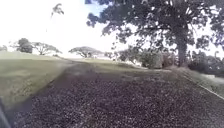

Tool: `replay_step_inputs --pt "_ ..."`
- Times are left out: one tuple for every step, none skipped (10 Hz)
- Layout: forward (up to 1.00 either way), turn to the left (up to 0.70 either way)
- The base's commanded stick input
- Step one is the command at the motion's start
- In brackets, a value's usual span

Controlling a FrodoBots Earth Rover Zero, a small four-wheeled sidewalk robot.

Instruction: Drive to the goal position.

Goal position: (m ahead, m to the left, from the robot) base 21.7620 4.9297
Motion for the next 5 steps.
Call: replay_step_inputs --pt "0.50 0.00" --pt "0.50 0.00" --pt "0.50 0.00" --pt "0.50 0.00" --pt "0.50 0.00"
